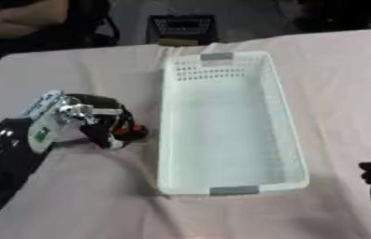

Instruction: Pick up objects on the table and place them in the box.

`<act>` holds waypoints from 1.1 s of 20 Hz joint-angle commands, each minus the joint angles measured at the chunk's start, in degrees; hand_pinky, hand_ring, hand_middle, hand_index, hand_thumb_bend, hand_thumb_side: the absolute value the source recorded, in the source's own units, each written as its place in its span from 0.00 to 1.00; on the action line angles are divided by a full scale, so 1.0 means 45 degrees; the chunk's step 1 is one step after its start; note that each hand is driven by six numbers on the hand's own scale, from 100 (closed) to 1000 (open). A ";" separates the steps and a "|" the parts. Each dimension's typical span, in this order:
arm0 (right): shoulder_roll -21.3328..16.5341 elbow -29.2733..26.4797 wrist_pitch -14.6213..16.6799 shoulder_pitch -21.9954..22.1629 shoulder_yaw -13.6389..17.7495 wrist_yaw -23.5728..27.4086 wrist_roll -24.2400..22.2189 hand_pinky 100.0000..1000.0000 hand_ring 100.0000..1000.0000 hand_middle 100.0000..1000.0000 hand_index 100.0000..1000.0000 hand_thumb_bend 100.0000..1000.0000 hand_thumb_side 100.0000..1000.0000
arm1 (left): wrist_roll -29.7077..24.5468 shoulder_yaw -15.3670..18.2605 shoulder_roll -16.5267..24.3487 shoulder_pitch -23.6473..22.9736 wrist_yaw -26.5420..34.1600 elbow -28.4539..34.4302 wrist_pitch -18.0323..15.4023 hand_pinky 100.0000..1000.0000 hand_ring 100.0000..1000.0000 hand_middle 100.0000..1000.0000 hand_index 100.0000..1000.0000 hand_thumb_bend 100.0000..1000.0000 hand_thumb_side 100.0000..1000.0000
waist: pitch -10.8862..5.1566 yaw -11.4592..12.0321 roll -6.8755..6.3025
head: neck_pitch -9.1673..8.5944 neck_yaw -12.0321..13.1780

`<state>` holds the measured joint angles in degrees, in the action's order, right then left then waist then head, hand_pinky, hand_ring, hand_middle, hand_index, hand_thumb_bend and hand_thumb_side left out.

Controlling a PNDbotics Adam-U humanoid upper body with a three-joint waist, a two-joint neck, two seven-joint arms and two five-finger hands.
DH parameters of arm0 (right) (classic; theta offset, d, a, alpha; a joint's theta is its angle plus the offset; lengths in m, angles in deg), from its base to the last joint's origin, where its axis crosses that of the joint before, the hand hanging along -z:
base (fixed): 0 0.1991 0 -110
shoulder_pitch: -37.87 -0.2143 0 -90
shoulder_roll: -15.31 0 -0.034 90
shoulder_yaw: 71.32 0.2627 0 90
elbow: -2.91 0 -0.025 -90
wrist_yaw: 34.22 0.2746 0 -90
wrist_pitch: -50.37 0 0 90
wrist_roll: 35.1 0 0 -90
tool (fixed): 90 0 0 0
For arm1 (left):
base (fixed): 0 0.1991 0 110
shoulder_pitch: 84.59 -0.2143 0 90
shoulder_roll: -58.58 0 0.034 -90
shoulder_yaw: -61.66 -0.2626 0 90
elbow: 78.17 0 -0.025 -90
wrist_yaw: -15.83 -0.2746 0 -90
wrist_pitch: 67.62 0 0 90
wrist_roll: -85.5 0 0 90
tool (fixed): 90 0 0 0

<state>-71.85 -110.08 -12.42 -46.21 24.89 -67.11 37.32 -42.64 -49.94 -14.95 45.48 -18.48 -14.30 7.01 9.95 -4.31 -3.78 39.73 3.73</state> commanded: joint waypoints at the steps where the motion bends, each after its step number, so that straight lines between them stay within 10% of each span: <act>1: -0.0203 -0.0177 0.0010 -0.0023 0.0083 0.0001 0.0050 0.37 0.50 0.53 0.76 0.00 0.76 | -0.0041 0.0248 0.0255 0.0176 0.0650 0.0215 0.0212 0.23 0.02 0.17 0.32 0.00 0.21 | -0.0140 0.0025 0.0045 | -0.0158 -0.0096; 22: -0.0252 -0.0155 0.0014 0.0054 0.0079 -0.0041 0.0050 0.37 0.50 0.53 0.76 0.00 0.76 | -0.0689 0.1165 0.1211 0.2039 0.3437 0.1675 0.1334 0.22 0.00 0.14 0.31 0.00 0.17 | -0.0230 0.0098 -0.0013 | -0.0210 -0.0158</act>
<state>-71.85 -110.08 -12.42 -46.15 24.92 -67.17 37.34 -45.76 -45.75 -11.30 53.18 -3.99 -8.25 12.73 9.92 -3.89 -3.89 39.48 3.47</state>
